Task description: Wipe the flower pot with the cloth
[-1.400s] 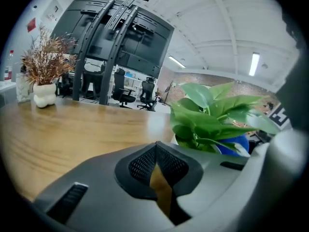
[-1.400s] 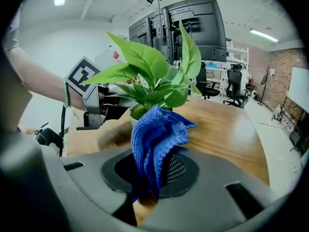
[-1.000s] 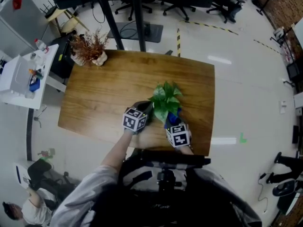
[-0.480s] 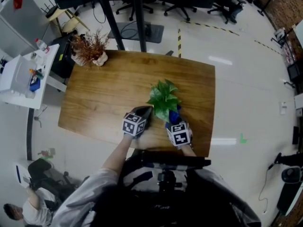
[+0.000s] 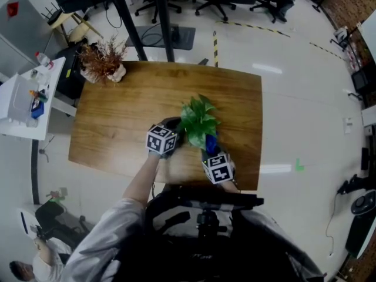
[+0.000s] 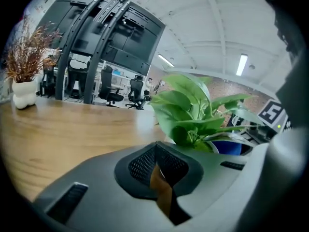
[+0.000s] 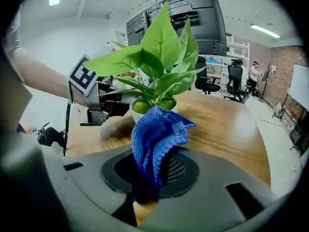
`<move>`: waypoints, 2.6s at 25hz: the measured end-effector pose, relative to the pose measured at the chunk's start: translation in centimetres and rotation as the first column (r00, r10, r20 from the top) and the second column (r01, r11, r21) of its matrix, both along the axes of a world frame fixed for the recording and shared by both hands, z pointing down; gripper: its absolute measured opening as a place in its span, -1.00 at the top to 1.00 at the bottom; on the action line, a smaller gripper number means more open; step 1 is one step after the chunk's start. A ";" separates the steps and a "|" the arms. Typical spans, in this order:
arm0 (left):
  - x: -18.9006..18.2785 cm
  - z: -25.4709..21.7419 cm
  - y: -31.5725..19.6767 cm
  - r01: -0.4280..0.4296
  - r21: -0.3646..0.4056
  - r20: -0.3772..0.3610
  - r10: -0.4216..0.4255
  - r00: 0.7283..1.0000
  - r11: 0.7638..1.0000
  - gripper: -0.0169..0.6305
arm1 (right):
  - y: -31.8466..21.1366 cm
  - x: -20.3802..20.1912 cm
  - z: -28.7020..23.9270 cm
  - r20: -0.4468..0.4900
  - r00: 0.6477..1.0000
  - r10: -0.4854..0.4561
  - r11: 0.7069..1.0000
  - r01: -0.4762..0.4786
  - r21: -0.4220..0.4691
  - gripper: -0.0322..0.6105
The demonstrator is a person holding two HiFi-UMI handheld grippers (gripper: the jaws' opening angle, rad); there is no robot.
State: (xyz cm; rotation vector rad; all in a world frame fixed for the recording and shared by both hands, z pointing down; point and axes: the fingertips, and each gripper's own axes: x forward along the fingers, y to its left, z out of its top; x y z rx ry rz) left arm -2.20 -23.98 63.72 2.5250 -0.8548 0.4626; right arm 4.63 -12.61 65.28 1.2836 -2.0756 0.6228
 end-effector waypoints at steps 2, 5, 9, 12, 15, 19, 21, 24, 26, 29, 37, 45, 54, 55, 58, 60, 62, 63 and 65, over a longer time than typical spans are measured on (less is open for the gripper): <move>0.2 0.4 0.8 -0.017 -0.010 0.003 0.017 1.000 1.000 0.95 | 0.0 -0.1 0.3 -0.009 1.000 -0.010 1.000 0.010 -0.004 0.65; 0.1 0.9 2.1 -0.014 -0.026 -0.004 0.014 1.000 1.000 0.94 | -0.2 0.1 0.5 -0.020 1.000 -0.006 1.000 0.006 -0.006 0.65; 0.6 1.0 3.4 -0.025 -0.027 0.003 0.025 1.000 0.999 0.94 | -1.0 1.1 0.8 -0.029 1.000 0.010 1.000 -0.010 -0.014 0.65; 1.4 1.3 5.0 -0.059 -0.027 0.015 0.060 0.998 0.998 0.94 | -1.5 1.6 1.3 -0.044 0.999 0.015 1.000 -0.016 -0.022 0.65; 1.7 1.6 5.6 -0.052 -0.040 0.000 0.052 0.999 0.998 0.95 | -2.0 1.9 1.5 -0.058 0.998 0.020 1.000 -0.021 -0.020 0.65; 0.8 2.1 5.5 -0.034 -0.049 0.013 0.034 0.999 0.998 0.95 | -1.8 2.1 1.0 -0.050 0.998 0.043 0.999 -0.044 -0.019 0.65; 0.0 2.0 4.6 0.004 -0.046 0.011 -0.003 1.000 0.999 0.95 | -1.3 2.2 0.6 -0.041 0.997 0.065 0.998 -0.065 -0.017 0.65; -0.8 1.3 2.6 0.044 -0.027 0.008 -0.043 0.999 0.999 0.95 | -0.4 2.1 -0.2 -0.018 0.996 0.089 0.996 -0.090 -0.016 0.65; -0.6 0.6 1.1 0.042 -0.007 0.008 -0.042 0.999 0.999 0.94 | 0.0 1.6 -0.5 -0.003 0.996 0.093 0.996 -0.093 -0.014 0.65; 0.0 -0.5 -0.4 0.040 0.012 -0.018 -0.040 0.999 0.999 0.94 | 0.3 1.0 -0.5 0.022 0.995 0.101 0.995 -0.101 -0.020 0.65; 1.2 -0.3 1.2 0.011 0.019 -0.020 -0.011 1.000 1.000 0.95 | -0.9 0.8 -1.1 0.020 0.997 0.080 0.997 -0.080 -0.002 0.65; 2.5 0.2 4.1 -0.017 0.003 -0.025 0.017 1.000 1.000 0.94 | -2.5 3.0 0.3 -0.076 0.995 0.065 0.998 -0.066 -0.010 0.65; 1.6 1.6 4.4 0.038 -0.050 -0.035 -0.039 0.999 0.998 0.95 | -2.8 4.5 -0.2 -0.048 0.989 0.140 0.990 -0.140 -0.005 0.65; 1.1 1.8 3.8 0.059 -0.053 -0.034 -0.060 0.998 0.997 0.95 | -2.5 4.3 -0.4 -0.037 0.989 0.144 0.990 -0.144 -0.003 0.65; 0.2 1.8 2.0 0.078 -0.044 -0.016 -0.079 0.997 0.996 0.94 | -1.7 3.4 -1.1 -0.009 0.991 0.133 0.991 -0.133 0.008 0.65; 0.1 1.8 0.7 0.078 -0.040 0.000 -0.078 0.997 0.996 0.94 | -1.4 2.8 -1.2 -0.005 0.993 0.114 0.993 -0.114 0.010 0.65; 0.3 1.7 -0.2 0.085 -0.042 0.000 -0.085 0.996 0.995 0.94 | -1.1 2.2 -1.2 -0.009 0.995 0.095 0.995 -0.094 0.010 0.65; 0.5 1.6 -0.5 0.086 -0.044 -0.007 -0.086 0.996 0.995 0.94 | -1.1 2.0 -1.2 -0.010 0.996 0.087 0.996 -0.087 0.010 0.65; 1.1 1.4 -0.8 0.069 -0.042 -0.020 -0.070 0.997 0.997 0.95 | -1.2 1.8 -1.2 -0.010 0.997 0.078 0.997 -0.078 0.009 0.65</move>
